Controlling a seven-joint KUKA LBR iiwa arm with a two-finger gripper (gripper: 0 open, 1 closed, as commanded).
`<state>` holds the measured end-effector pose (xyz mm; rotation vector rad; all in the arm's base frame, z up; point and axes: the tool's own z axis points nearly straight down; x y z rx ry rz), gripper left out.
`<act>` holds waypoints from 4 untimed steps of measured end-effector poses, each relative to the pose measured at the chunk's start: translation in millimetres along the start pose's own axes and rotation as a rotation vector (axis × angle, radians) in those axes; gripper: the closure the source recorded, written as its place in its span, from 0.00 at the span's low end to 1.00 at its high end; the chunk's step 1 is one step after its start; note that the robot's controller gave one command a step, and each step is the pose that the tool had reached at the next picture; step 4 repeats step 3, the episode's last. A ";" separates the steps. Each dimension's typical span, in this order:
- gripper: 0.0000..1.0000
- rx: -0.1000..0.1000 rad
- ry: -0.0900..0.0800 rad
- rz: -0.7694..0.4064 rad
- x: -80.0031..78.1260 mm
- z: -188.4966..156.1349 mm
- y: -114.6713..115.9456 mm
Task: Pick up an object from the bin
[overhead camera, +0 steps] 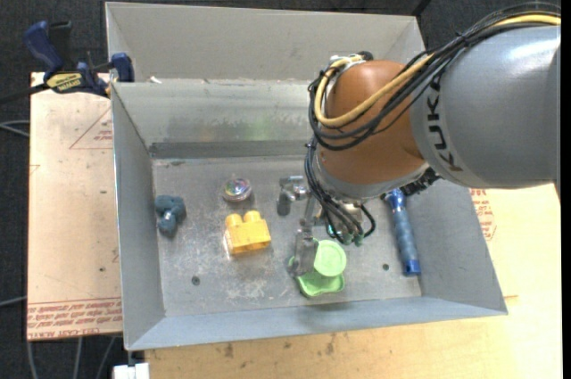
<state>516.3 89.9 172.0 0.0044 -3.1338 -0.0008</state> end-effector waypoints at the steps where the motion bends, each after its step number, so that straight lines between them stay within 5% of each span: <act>1: 0.00 0.000 -0.015 -0.411 -35.3 100.0 60.5; 2: 1.00 -0.001 -0.014 -0.410 -35.6 97.7 60.9; 3: 1.00 0.003 -0.018 -0.381 -18.4 -38.1 3.6; 4: 1.00 0.003 -0.018 -0.381 -18.4 -38.1 3.6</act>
Offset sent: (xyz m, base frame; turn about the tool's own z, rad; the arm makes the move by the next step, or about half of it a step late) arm 0.0321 0.0593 -0.1020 -0.4123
